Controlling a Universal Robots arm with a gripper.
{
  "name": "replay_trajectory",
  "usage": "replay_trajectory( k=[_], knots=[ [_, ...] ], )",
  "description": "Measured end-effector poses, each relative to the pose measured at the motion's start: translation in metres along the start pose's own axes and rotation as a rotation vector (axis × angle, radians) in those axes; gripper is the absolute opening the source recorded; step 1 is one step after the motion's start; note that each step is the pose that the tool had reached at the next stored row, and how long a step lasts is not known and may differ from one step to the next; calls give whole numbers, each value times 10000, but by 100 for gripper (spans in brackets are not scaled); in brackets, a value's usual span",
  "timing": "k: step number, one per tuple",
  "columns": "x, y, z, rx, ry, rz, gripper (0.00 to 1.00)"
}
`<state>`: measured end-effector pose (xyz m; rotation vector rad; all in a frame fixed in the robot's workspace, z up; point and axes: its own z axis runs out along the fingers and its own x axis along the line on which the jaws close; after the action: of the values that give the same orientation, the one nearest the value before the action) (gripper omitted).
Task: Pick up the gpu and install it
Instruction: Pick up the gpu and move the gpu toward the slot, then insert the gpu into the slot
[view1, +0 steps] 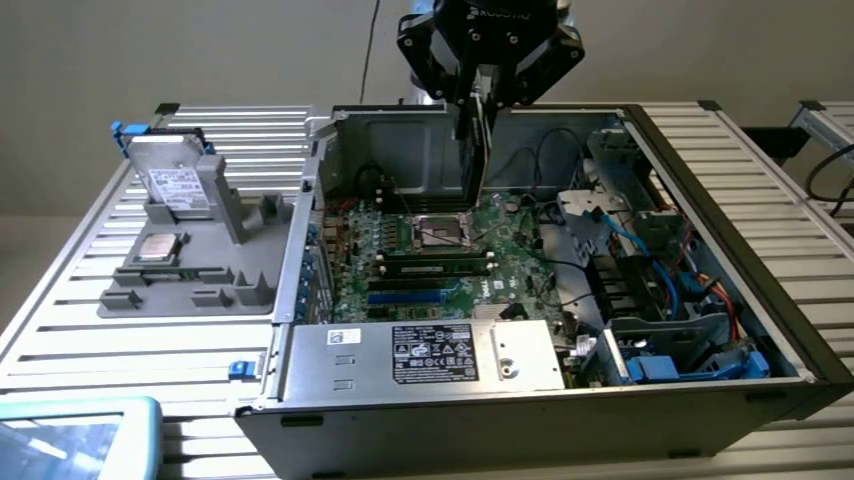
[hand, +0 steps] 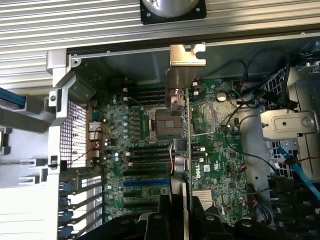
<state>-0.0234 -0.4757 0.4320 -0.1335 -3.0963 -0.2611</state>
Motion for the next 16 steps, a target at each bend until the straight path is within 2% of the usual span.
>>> replay_trajectory(
  k=[10,14,16],
  knots=[
    [0,0,0,0,1,-1,27],
    [-16,3,6,9,-27,-24,27],
    [-24,4,14,10,-65,-162,27]
  ],
)
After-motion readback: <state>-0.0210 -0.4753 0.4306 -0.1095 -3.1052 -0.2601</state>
